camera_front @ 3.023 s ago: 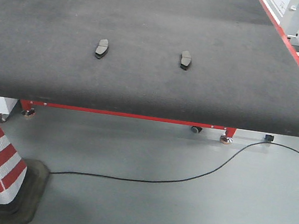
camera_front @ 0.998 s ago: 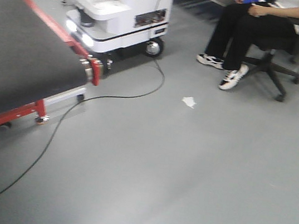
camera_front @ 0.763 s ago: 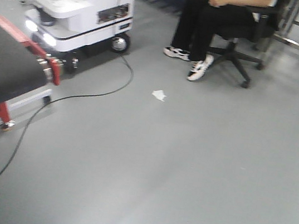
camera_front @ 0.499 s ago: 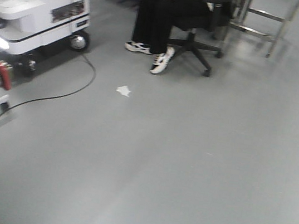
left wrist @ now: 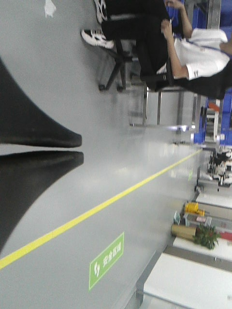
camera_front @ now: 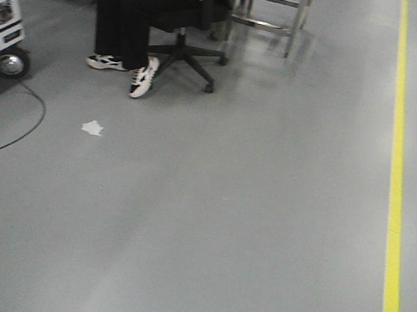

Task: Move and align brake pads A on conveyor
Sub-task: 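Back the base away from the conveyor and turn toward the corridor, then drive forward along the yellow floor line with both grippers empty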

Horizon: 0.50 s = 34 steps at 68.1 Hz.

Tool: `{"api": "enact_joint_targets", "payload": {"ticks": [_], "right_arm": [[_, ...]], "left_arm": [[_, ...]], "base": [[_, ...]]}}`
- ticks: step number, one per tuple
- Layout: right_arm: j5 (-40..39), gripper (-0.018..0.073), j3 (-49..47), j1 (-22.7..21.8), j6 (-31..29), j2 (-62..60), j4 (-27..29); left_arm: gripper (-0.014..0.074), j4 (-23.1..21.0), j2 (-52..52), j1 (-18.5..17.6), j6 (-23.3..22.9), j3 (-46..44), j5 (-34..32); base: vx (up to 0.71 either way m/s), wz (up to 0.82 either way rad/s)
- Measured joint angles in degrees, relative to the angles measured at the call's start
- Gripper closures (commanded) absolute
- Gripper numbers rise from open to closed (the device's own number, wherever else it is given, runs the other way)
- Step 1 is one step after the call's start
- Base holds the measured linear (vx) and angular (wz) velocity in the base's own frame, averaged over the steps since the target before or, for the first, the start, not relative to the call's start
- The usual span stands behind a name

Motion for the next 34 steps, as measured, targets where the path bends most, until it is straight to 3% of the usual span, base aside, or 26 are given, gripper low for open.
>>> {"api": "enact_joint_targets", "payload": {"ticks": [34], "right_arm": [[0.00,0.0562,0.00,0.00,0.00,0.00,0.00]], "left_arm": [[0.0603,0.00,0.00,0.00,0.00,0.00,0.00]], "base": [[0.06,-0.42]]}}
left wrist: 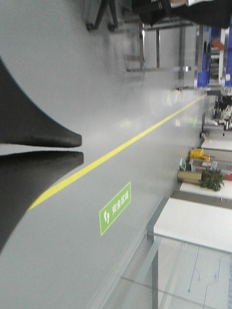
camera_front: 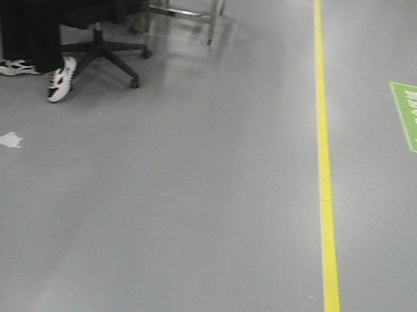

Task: Move and align brake pads A on conveyor
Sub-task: 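Drive forward along the yellow floor line with both grippers empty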

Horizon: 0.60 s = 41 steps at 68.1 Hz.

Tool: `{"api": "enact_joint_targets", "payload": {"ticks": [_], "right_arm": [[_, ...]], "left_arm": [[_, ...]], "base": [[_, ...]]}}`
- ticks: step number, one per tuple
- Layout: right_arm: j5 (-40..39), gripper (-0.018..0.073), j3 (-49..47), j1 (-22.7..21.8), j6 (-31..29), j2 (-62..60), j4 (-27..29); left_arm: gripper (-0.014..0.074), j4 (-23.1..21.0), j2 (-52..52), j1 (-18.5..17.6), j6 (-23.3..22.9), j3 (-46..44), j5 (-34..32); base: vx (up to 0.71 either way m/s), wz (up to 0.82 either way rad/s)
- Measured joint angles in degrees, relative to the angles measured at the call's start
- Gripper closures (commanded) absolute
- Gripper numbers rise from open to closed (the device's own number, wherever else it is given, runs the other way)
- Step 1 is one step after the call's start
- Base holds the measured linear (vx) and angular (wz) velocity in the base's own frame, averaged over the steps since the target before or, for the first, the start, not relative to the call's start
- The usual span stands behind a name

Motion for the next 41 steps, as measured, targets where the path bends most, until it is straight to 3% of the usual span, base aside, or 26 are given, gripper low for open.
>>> {"api": "enact_joint_targets", "payload": {"ticks": [41], "right_arm": [[0.00,0.0562,0.00,0.00,0.00,0.00,0.00]], "left_arm": [[0.0603,0.00,0.00,0.00,0.00,0.00,0.00]], "base": [[0.10,-0.26]]}}
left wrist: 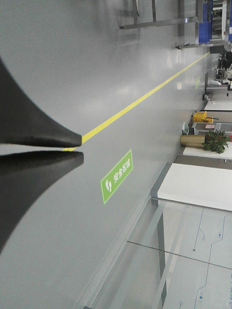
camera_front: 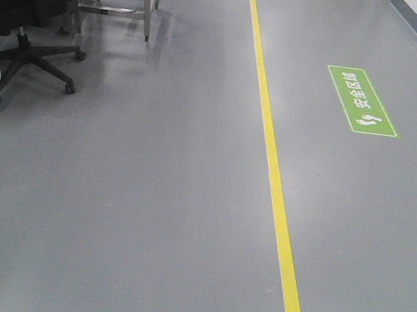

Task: Move and align brake pads A on conveyor
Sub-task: 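Drive forward along the yellow floor line with both grippers empty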

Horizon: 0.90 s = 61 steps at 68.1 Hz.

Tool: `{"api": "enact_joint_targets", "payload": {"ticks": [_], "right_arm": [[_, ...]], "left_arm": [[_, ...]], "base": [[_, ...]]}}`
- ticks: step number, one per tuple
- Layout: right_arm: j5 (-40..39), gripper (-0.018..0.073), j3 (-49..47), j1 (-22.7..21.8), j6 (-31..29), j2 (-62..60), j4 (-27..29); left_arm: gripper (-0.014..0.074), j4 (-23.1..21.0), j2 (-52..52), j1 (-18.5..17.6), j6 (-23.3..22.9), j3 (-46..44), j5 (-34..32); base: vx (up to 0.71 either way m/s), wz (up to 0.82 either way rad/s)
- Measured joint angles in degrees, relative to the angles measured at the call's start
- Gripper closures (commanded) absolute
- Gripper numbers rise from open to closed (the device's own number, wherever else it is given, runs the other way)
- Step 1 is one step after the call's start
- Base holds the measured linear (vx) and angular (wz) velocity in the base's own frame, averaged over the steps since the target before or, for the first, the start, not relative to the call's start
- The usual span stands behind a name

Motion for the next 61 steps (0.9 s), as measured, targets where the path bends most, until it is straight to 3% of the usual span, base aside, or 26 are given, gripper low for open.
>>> {"api": "enact_joint_targets", "payload": {"ticks": [61], "right_arm": [[0.00,0.0562,0.00,0.00,0.00,0.00,0.00]], "left_arm": [[0.0603,0.00,0.00,0.00,0.00,0.00,0.00]], "base": [[0.27,-0.01]]}}
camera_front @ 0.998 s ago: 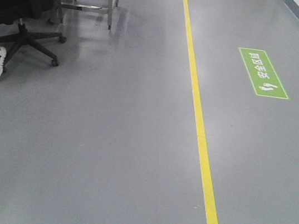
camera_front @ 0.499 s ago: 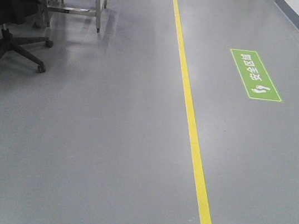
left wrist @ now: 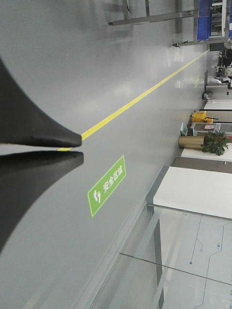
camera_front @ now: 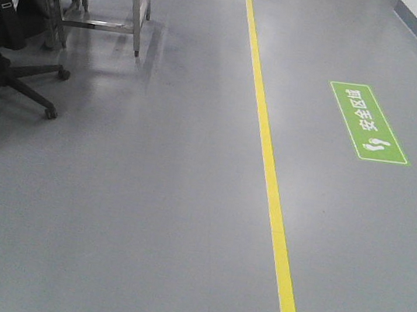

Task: Move and align brake pads A on conveyor
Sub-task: 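Drive forward along the yellow floor line with both grippers empty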

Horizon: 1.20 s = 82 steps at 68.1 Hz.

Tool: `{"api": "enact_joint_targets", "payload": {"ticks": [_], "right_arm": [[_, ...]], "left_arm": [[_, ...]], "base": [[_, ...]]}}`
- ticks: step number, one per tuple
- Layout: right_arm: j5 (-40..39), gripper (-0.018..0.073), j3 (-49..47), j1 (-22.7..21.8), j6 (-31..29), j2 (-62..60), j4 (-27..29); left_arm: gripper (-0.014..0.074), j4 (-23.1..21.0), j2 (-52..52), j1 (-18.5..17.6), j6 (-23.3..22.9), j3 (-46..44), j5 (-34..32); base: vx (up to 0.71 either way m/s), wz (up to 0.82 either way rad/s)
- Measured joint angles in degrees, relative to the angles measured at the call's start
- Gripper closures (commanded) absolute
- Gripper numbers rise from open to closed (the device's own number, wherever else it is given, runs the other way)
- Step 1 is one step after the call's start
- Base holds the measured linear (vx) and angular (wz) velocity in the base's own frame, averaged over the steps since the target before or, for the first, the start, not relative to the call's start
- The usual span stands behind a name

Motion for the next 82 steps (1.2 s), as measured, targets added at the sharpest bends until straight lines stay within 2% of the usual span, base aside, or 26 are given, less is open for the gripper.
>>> {"api": "enact_joint_targets", "payload": {"ticks": [82], "right_arm": [[0.33,0.0562,0.00,-0.05,0.00,0.00,0.00]], "left_arm": [[0.0603,0.00,0.00,0.00,0.00,0.00,0.00]], "base": [[0.45,-0.06]]}}
